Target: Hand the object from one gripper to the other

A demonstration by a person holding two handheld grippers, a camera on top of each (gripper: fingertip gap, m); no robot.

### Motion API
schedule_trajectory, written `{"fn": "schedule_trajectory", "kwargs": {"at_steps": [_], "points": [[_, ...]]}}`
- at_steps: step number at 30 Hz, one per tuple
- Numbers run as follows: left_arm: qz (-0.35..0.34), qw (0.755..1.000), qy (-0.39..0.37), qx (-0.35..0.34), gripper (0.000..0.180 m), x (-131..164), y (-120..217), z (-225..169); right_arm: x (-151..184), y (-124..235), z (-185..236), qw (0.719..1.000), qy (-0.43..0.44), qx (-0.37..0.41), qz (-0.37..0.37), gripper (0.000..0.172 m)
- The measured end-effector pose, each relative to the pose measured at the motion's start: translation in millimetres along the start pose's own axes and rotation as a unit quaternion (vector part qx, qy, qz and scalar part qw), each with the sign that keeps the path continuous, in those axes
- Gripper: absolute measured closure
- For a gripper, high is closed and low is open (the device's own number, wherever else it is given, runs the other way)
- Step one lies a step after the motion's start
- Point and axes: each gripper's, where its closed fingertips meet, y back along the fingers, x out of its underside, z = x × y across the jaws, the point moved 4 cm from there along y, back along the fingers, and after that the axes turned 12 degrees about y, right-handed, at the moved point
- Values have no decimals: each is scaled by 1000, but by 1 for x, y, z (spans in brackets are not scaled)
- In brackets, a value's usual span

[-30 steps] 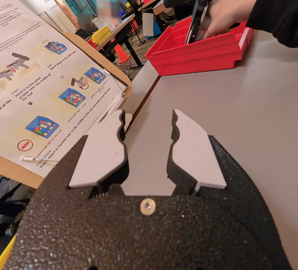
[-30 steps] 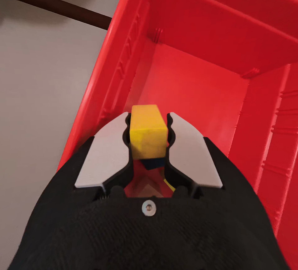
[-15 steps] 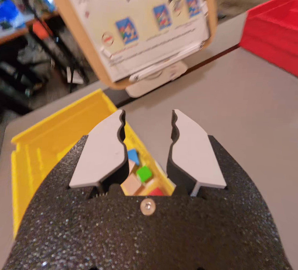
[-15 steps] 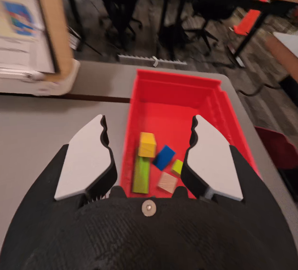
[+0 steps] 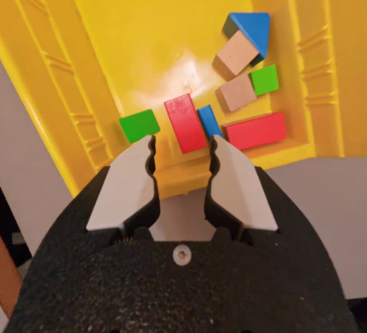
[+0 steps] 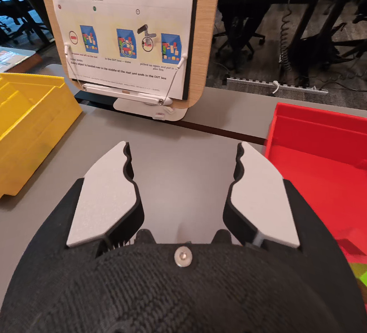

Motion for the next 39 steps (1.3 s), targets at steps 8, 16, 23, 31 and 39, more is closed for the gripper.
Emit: {"fn": "schedule_trajectory", "kwargs": {"at_steps": [8, 16, 23, 31, 39], "points": [[50, 998, 27, -10, 130, 4, -18, 6, -5, 1, 10, 1000, -2, -27, -11, 71], [67, 997, 28, -17, 131, 2, -29, 5, -6, 1, 12, 999, -11, -41, -15, 72], [77, 996, 31, -28, 135, 4, -37, 5, -5, -1, 14, 998, -17, -53, -12, 72], [116, 992, 48, 5, 146, 5, -42, 2, -5, -2, 19, 998, -18, -66, -12, 72], [126, 992, 15, 6, 148, 1, -44, 3, -8, -3, 28, 996, -12, -89, -17, 72]]}}
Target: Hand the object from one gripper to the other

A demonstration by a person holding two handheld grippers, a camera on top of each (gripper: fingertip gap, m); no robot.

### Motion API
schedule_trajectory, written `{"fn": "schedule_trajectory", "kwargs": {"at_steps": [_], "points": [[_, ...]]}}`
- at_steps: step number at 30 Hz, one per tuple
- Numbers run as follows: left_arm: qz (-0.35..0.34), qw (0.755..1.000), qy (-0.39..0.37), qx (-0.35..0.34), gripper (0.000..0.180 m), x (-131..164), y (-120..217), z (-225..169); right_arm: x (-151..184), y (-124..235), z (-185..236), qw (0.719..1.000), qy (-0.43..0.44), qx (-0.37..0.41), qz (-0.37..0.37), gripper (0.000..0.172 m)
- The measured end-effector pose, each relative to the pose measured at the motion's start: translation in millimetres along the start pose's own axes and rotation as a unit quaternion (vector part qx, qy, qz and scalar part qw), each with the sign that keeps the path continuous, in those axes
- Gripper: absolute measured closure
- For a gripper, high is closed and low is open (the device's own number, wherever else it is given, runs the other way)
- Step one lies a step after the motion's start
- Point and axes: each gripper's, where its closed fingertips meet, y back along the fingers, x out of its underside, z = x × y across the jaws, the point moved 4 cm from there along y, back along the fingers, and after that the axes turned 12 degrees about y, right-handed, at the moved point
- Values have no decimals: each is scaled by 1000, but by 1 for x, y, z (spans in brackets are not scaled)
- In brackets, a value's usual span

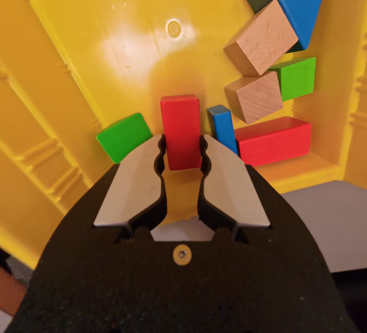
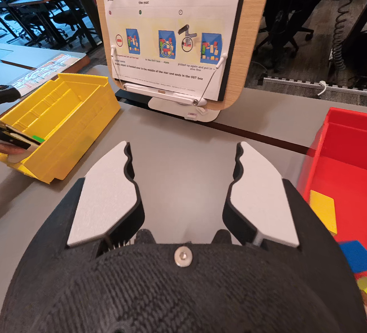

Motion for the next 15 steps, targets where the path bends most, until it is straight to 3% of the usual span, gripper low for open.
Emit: {"fn": "schedule_trajectory", "kwargs": {"at_steps": [4, 9, 12, 15], "points": [[-56, 998, -39, -11, 148, -4, 27, -5, -7, -2, 13, 999, 27, -38, -23, 73], [-117, 983, -125, 73, 148, -4, 91, -52, -23, -1, 48, 984, 96, -132, -77, 72], [-97, 960, -210, 157, 148, 8, 115, -95, -35, 5, 78, 955, 153, -207, -150, 72], [-41, 909, -308, 277, 148, 31, 127, -142, -38, 20, 119, 897, 226, -311, -219, 75]]}}
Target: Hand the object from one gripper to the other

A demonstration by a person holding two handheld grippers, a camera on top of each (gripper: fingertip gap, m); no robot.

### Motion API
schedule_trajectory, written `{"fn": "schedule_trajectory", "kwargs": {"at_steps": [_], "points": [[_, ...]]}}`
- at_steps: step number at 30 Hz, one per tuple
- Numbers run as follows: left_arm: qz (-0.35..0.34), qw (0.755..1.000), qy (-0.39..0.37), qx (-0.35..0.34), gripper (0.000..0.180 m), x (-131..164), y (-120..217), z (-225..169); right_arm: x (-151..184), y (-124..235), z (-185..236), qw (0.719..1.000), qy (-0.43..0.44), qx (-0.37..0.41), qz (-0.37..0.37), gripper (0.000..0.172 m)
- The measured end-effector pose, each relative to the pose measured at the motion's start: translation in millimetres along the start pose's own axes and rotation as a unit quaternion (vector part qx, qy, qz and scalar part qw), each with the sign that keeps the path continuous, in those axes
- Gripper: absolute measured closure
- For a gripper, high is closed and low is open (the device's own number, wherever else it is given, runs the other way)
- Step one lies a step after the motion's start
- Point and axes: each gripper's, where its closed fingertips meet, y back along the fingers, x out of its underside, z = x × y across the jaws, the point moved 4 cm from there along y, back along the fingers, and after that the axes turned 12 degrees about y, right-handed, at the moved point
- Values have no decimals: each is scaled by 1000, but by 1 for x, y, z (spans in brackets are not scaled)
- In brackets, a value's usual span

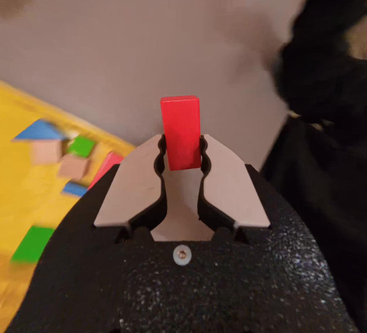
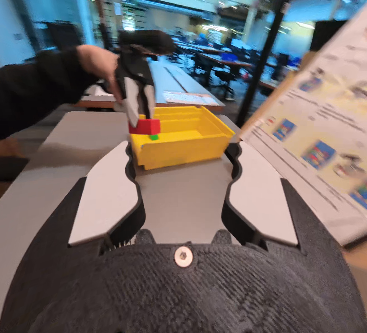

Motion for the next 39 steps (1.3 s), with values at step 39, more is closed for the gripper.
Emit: {"fn": "schedule_trajectory", "kwargs": {"at_steps": [39], "points": [[200, 851, -101, 475, 148, -12, -47, -106, -5, -47, 129, 923, 229, -310, 8, 133]]}}
